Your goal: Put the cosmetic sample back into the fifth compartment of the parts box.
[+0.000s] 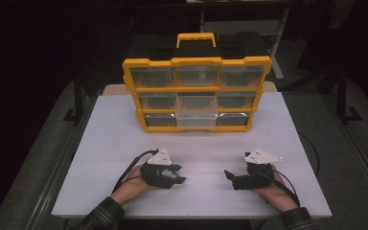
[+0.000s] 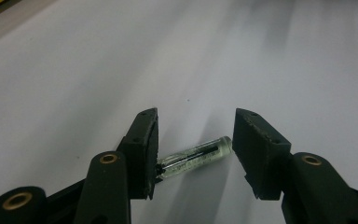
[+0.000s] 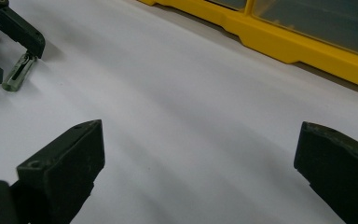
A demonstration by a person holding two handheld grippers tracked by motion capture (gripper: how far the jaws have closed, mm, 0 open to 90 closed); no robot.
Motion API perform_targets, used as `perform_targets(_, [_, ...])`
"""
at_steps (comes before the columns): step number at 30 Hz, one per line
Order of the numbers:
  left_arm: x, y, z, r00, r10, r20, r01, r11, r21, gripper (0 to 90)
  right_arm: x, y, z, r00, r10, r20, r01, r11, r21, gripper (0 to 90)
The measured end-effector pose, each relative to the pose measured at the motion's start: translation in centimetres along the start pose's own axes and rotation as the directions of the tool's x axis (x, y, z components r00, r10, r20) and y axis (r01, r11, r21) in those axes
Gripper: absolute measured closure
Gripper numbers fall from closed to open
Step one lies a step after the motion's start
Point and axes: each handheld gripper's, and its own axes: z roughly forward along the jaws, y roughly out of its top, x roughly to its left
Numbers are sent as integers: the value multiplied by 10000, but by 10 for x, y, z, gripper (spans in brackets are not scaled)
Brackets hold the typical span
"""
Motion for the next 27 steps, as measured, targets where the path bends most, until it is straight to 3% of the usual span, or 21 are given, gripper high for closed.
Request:
perform_targets(16, [1, -1, 2, 9997, 251, 60, -253, 9993, 263, 628, 1, 0, 0, 10000, 33, -7, -33, 10000, 34, 13])
perform_targets(27, [3, -2, 2, 9998, 210, -55, -208, 9995, 217, 726, 1, 0, 0, 10000, -2, -4, 2, 10000, 34, 13])
